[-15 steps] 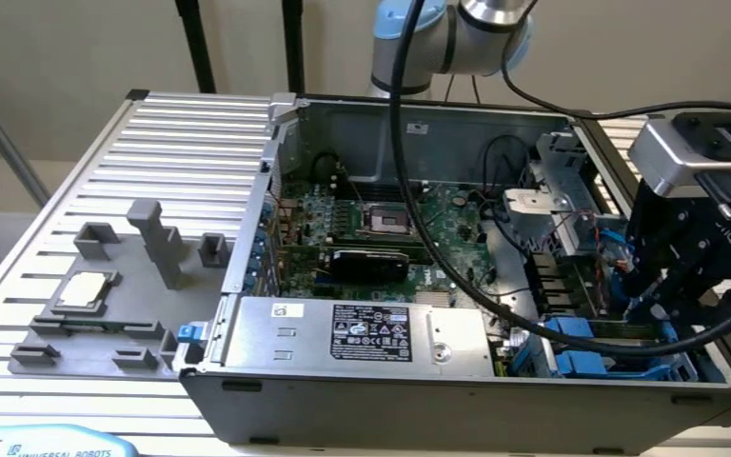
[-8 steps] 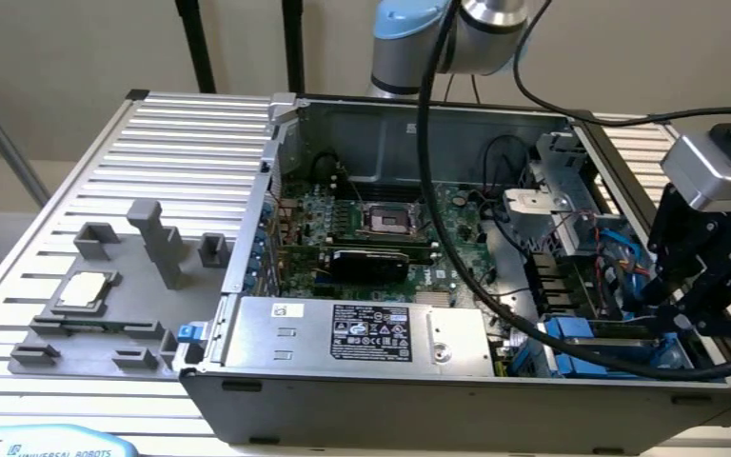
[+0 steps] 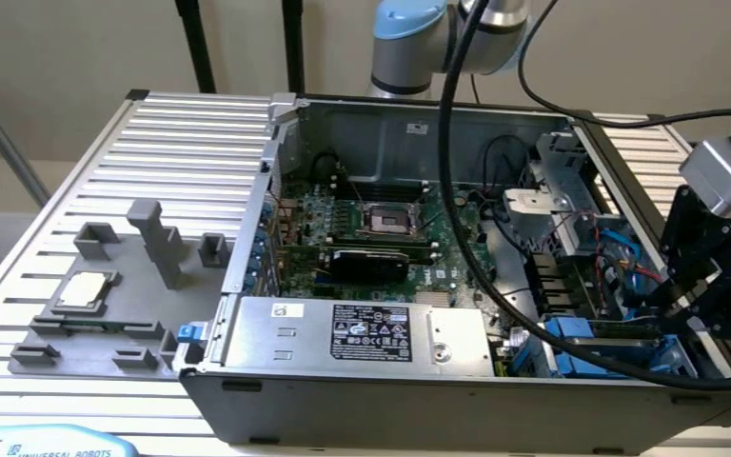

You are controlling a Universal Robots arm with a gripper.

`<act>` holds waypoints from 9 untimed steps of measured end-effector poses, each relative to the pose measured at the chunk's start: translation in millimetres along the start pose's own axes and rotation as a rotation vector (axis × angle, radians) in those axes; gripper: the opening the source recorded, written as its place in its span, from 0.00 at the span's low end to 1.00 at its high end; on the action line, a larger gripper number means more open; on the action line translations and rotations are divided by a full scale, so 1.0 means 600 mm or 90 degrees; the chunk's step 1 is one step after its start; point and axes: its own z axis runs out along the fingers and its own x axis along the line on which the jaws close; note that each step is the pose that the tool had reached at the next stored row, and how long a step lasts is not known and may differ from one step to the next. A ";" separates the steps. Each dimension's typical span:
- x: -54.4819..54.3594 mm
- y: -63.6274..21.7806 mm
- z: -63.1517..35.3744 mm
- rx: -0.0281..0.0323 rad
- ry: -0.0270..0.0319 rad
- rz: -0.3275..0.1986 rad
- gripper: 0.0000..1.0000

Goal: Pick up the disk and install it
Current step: 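Insert the first disk wire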

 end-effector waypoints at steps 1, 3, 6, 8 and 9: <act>0.000 0.000 0.001 -0.0002 0.0001 -0.003 0.33; 0.000 -0.001 0.005 -0.0006 -0.0006 -0.011 0.33; 0.001 -0.001 0.007 -0.0010 -0.0036 -0.023 0.33; 0.001 -0.002 0.008 -0.0012 -0.0053 -0.028 0.33; 0.001 -0.003 0.008 -0.0013 -0.0060 -0.031 0.33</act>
